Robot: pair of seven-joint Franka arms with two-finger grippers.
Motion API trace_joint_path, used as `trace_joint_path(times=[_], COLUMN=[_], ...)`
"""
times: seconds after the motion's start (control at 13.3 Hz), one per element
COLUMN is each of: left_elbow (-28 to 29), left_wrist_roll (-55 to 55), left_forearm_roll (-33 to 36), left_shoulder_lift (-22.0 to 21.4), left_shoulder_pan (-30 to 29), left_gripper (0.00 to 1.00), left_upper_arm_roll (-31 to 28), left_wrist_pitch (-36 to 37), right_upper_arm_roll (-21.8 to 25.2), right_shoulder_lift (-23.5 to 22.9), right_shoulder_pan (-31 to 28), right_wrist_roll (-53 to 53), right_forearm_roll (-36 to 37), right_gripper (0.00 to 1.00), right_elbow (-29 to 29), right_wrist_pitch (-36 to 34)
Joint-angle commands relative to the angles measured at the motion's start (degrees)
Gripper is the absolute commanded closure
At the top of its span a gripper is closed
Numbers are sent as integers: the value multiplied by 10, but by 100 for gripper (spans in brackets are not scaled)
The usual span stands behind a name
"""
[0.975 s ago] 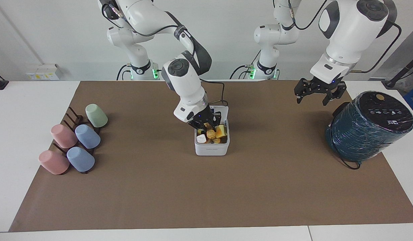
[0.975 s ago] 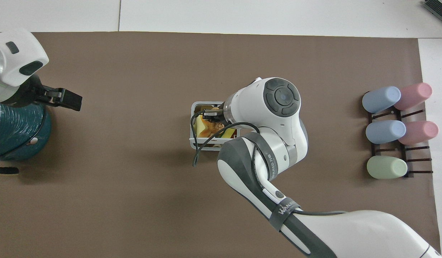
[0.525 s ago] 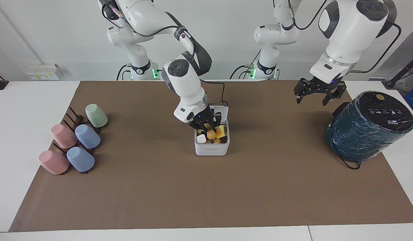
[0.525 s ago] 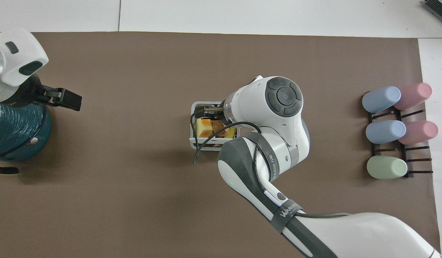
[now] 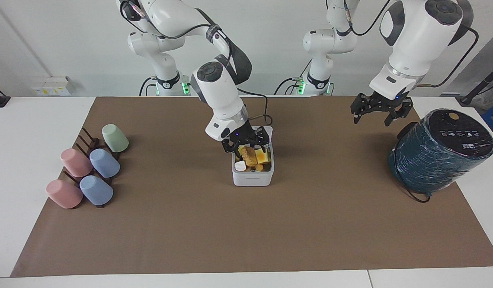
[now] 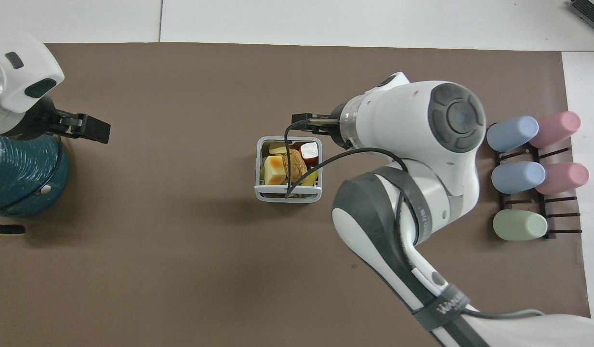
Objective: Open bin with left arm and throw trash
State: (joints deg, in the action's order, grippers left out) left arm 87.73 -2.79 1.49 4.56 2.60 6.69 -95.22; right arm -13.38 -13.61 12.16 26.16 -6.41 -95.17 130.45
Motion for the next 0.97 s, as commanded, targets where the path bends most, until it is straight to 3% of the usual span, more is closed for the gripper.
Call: trace_joint_path(times=[0.0,0.6,0.9], left_elbow=[22,24,24], left_wrist_roll=[0,-2,-4], left_forearm_roll=[8,8,8], left_shoulder_lift=[-17,-17,-17], left_shoulder_pan=[2,-1,-1], left_gripper=[0,0,0], left_upper_arm_roll=[-1,-1,-1], left_wrist_pitch=[-21,-24,-24], right_upper_arm_roll=[-5,9,97], right_shoulder_lift=[35,127,164], right_shoulder_pan=[-52,-148,-117], right_wrist_roll=[-21,-125,-187], right_forearm_roll=[76,98,89], right_gripper=[0,0,0], right_elbow=[-5,-3,-3], right_wrist_pitch=[-35,-214,-295])
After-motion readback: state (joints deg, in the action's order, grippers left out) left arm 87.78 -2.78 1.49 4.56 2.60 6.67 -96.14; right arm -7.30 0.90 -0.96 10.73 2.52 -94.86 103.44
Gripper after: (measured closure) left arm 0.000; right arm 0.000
